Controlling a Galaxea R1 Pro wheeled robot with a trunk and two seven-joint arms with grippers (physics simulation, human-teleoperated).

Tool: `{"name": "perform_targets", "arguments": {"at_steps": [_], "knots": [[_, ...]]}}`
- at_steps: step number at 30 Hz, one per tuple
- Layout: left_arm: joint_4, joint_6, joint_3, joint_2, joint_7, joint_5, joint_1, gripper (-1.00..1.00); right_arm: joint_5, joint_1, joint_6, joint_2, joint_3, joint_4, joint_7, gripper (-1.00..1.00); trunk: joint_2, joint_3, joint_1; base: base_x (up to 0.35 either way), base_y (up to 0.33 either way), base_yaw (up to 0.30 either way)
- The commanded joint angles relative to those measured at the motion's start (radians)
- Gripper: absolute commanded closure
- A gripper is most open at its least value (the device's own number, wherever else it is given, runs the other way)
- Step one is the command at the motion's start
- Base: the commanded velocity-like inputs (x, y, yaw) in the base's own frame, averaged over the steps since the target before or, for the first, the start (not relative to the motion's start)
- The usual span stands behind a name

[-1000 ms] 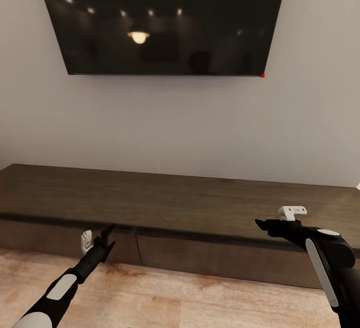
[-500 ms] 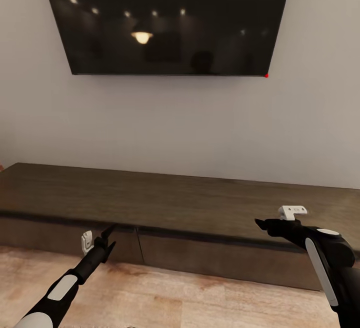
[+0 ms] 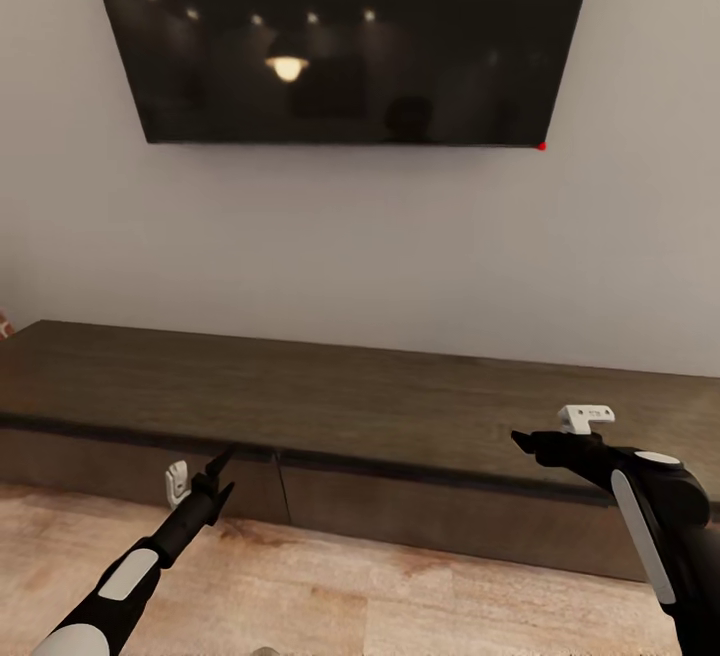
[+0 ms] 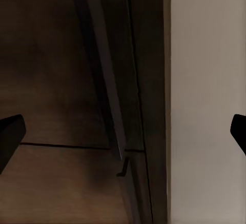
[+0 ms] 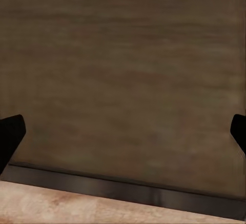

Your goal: Place each of the two pumpkins and all three candles from the living room inside a cabinet in the living room (use any cabinet), then make sure every cabinet is closed, and position the cauldron so it is next to a table in the living room.

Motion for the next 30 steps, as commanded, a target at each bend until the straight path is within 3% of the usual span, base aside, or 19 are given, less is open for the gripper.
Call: {"name": "perform_targets", "arguments": {"at_steps": [1,6,7,10,16,25,28,30], "knots": [[-0.001,0.002,0.000,0.000,0.000,0.000,0.000,-1.00,0.000,-0.009,-0.007,-0.002,-0.003,0.000,0.000,-1.00,0.000,-0.001,0.000,0.000,0.000,0.000],[-0.006,0.003,0.000,-0.002,-0.001,0.001,0.000,-1.00,0.000,-0.013,-0.110,-0.006,-0.010,0.000,0.000,-1.00,0.000,-0.002,0.000,0.000,0.000,0.000],[-0.007,0.003,0.000,-0.006,0.000,0.001,0.000,-1.00,0.000,-0.010,-0.170,-0.007,-0.012,0.000,0.001,-1.00,0.000,-0.002,0.000,0.000,0.000,0.000],[-0.007,0.003,-0.001,-0.009,0.000,0.001,0.000,-1.00,0.000,-0.007,-0.211,-0.007,-0.013,0.000,0.001,-1.00,-0.001,-0.014,0.001,0.000,0.000,0.000],[-0.009,0.003,-0.001,-0.011,0.000,0.001,-0.001,-1.00,0.000,-0.005,-0.234,-0.007,-0.014,0.000,0.001,-1.00,-0.002,-0.037,0.004,0.000,0.000,0.000],[-0.015,0.004,-0.004,-0.012,-0.004,0.001,-0.005,-1.00,0.000,-0.003,-0.240,-0.008,-0.014,0.000,0.001,-1.00,-0.002,-0.037,0.004,0.000,0.000,0.000],[-0.017,0.003,-0.031,-0.012,-0.006,0.001,-0.008,-1.00,0.000,-0.003,-0.240,-0.008,-0.014,0.000,0.001,-1.00,-0.002,-0.037,0.004,0.000,0.000,0.000],[-0.018,0.000,-0.070,-0.013,-0.016,0.001,-0.011,-1.00,0.000,-0.003,-0.241,-0.008,-0.014,0.000,0.001,-1.00,-0.002,-0.037,0.004,0.000,0.000,0.000]]}}
